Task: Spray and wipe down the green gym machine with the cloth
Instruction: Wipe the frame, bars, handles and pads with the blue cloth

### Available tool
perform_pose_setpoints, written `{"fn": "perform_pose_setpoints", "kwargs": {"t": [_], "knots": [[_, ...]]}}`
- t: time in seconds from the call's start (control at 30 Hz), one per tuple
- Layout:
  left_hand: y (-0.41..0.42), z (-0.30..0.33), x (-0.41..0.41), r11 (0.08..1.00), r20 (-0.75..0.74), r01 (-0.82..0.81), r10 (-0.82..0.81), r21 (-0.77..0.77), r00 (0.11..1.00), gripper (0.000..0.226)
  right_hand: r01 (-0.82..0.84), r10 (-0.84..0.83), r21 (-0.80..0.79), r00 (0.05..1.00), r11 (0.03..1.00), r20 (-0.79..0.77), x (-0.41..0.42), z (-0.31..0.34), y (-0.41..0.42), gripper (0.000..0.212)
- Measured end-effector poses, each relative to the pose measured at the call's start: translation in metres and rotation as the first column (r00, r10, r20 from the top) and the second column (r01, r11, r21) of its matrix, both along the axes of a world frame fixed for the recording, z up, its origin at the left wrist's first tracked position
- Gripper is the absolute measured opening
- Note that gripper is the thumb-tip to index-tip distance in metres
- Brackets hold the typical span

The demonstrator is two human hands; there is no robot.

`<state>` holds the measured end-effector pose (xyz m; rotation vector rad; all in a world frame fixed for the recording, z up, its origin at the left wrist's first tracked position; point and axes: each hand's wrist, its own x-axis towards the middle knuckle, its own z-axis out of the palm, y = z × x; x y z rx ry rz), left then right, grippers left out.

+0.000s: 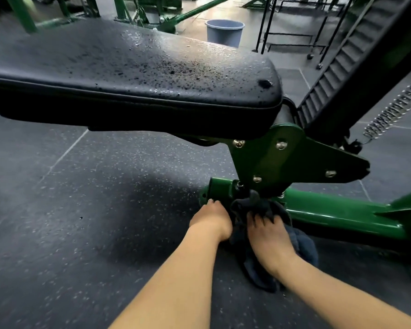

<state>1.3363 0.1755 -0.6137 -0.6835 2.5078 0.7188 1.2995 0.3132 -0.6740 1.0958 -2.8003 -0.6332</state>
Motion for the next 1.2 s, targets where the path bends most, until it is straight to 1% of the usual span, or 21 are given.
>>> {"fn": "perform_pose_setpoints", "kwargs": {"t": [0.07, 0.13, 0.2, 0.23, 0.3, 0.37, 0.43, 0.47, 0.6, 0.63, 0.73, 0.8, 0.87, 0.9, 0.97, 1.0, 1.07, 1.1, 1.13, 1.17, 1.2], "knots": [[0.004, 0.006, -0.005, 1.0, -0.007, -0.016, 0.016, 0.006, 1.0, 0.058, 0.004, -0.006, -0.069, 0.999, 0.998, -0.036, 0.0, 0.011, -0.001, 0.048], [0.009, 0.008, -0.01, 0.999, -0.049, -0.047, 0.049, 0.026, 0.998, 0.055, -0.021, 0.009, -0.174, 0.997, 0.985, -0.071, 0.0, 0.017, -0.011, 0.051], [0.013, 0.007, -0.015, 0.996, -0.097, -0.083, 0.087, 0.045, 0.991, 0.054, -0.038, 0.023, -0.226, 0.997, 0.973, -0.068, -0.003, 0.021, -0.026, 0.05], [0.016, 0.007, -0.016, 0.994, -0.111, -0.093, 0.099, 0.053, 0.989, 0.055, -0.039, 0.029, -0.22, 0.998, 0.975, -0.049, -0.006, 0.022, -0.033, 0.057], [0.019, 0.004, -0.015, 0.993, -0.118, -0.091, 0.099, 0.072, 0.988, 0.055, 0.005, 0.0, -0.121, 0.999, 0.993, 0.041, -0.012, 0.025, -0.045, 0.068], [0.018, -0.002, -0.014, 0.995, -0.122, -0.074, 0.082, 0.066, 0.989, 0.052, 0.045, -0.043, -0.084, 0.999, 0.995, 0.018, -0.016, 0.028, -0.051, 0.052], [0.015, -0.008, -0.011, 0.996, -0.113, -0.065, 0.071, 0.055, 0.991, 0.049, -0.022, 0.02, -0.098, 1.0, 0.995, -0.022, -0.02, 0.021, -0.046, 0.036], [0.014, -0.009, -0.009, 0.997, -0.109, -0.063, 0.068, 0.052, 0.992, 0.047, -0.05, 0.049, -0.109, 0.999, 0.993, -0.015, -0.023, 0.016, -0.043, 0.036], [0.01, -0.006, -0.007, 0.998, -0.111, -0.066, 0.067, 0.016, 0.992, 0.039, -0.106, 0.1, -0.08, 0.991, 0.991, -0.085, -0.019, 0.003, -0.031, 0.051], [0.011, -0.005, -0.007, 0.998, -0.125, -0.066, 0.067, 0.013, 0.99, 0.037, -0.092, 0.087, -0.076, 0.994, 0.993, -0.068, -0.021, 0.003, -0.031, 0.053], [0.017, -0.003, -0.008, 0.998, -0.151, -0.056, 0.06, 0.028, 0.987, 0.039, -0.15, 0.14, -0.047, 0.977, 0.988, -0.16, -0.029, 0.003, -0.04, 0.055], [0.022, -0.004, -0.007, 0.999, -0.133, -0.031, 0.034, 0.027, 0.99, 0.043, -0.102, 0.117, 0.097, 0.979, 0.99, -0.167, -0.022, 0.014, -0.049, 0.062], [0.026, -0.005, -0.005, 1.0, -0.113, 0.0, 0.002, 0.017, 0.994, 0.045, -0.155, 0.182, 0.178, 0.972, 0.972, -0.147, -0.028, 0.014, -0.048, 0.07], [0.026, -0.003, -0.004, 1.0, -0.106, 0.015, -0.013, 0.014, 0.994, 0.046, -0.169, 0.193, 0.164, 0.971, 0.972, -0.139, -0.027, 0.017, -0.042, 0.066], [0.025, 0.0, -0.003, 0.999, -0.089, 0.044, -0.043, 0.005, 0.995, 0.048, -0.177, 0.211, 0.203, 0.964, 0.963, -0.16, -0.021, 0.022, -0.027, 0.043], [0.024, 0.003, -0.002, 0.998, -0.081, 0.057, -0.058, -0.005, 0.995, 0.049, -0.202, 0.233, 0.223, 0.965, 0.954, -0.12, -0.02, 0.02, -0.015, 0.04], [0.021, 0.006, -0.001, 0.997, -0.059, 0.071, -0.072, -0.013, 0.996, 0.051, -0.279, 0.305, 0.267, 0.951, 0.922, -0.058, -0.026, 0.012, 0.016, 0.058], [0.02, 0.007, -0.001, 0.997, -0.048, 0.072, -0.073, -0.014, 0.996, 0.052, -0.288, 0.312, 0.256, 0.948, 0.923, -0.059, -0.028, 0.014, 0.03, 0.065], [0.021, 0.009, -0.001, 0.997, -0.039, 0.072, -0.072, -0.012, 0.997, 0.053, -0.28, 0.304, 0.204, 0.948, 0.938, -0.093, -0.03, 0.018, 0.039, 0.07], [0.023, 0.01, -0.001, 0.998, -0.034, 0.068, -0.068, -0.007, 0.997, 0.054, -0.289, 0.3, 0.11, 0.949, 0.951, -0.096, -0.033, 0.018, 0.046, 0.072], [0.026, 0.012, -0.001, 0.998, -0.038, 0.068, -0.068, -0.003, 0.997, 0.054, -0.282, 0.286, 0.06, 0.954, 0.958, -0.085, -0.038, 0.014, 0.052, 0.072]]}}
